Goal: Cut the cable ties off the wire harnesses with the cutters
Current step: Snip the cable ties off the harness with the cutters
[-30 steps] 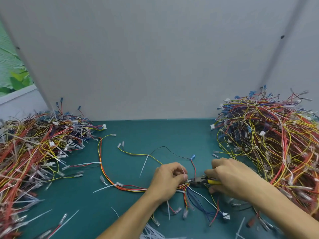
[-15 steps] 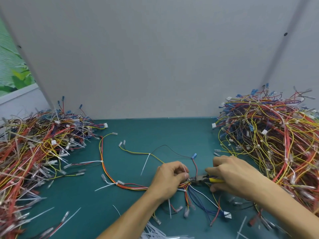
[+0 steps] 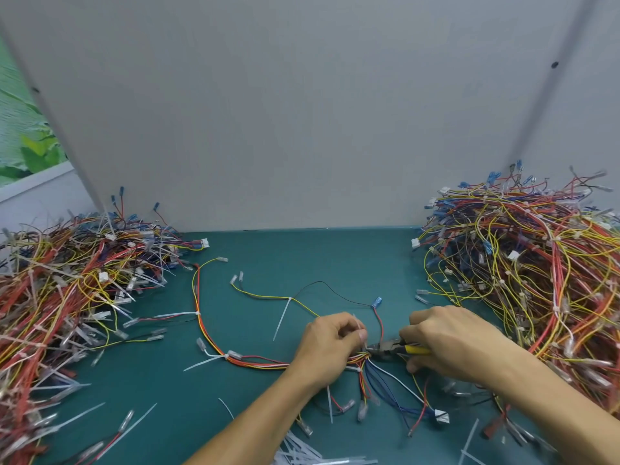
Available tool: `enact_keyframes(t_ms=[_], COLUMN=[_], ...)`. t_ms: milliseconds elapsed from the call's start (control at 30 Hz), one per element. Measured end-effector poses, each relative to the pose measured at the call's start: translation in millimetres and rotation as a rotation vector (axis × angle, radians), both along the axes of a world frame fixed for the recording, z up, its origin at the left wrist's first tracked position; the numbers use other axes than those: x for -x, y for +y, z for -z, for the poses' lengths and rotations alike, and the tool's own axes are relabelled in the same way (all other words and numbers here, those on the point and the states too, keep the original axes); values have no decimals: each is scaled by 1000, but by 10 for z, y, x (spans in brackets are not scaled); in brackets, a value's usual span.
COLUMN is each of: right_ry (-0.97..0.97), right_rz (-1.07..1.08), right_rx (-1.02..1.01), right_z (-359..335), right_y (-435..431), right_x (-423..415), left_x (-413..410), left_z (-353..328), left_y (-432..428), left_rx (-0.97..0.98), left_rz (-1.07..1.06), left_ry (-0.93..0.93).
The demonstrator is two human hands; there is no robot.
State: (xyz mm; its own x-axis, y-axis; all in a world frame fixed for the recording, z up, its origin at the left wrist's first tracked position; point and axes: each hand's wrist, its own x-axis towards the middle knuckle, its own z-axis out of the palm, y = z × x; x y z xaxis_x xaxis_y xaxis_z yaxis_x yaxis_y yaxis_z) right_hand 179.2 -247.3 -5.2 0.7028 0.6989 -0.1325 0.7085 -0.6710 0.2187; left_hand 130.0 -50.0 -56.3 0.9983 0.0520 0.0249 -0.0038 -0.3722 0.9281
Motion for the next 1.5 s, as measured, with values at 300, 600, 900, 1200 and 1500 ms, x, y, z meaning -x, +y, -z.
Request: enact_keyframes(t_ms=[300,600,900,1200,1500], right_ry=[-2,128,-81,-67,-41], right_rz=[57,176,252,310,307], right_rx=[-48,-315,-138,-246,-162], right_z=[2,-171,-37,3,19], right_y=[10,-13,217,371,357], right_x=[59,379,956,1076,1048], left_x=[3,76,369,395,274], left_z=[-142,-401,-244,-269,-230], left_y=[43,309,350,217,274], left_rx=[282,164,-961,-1224,-591], left_rz=[-37,-106,296,236,225], left_ry=[116,14,-209,-330,-338])
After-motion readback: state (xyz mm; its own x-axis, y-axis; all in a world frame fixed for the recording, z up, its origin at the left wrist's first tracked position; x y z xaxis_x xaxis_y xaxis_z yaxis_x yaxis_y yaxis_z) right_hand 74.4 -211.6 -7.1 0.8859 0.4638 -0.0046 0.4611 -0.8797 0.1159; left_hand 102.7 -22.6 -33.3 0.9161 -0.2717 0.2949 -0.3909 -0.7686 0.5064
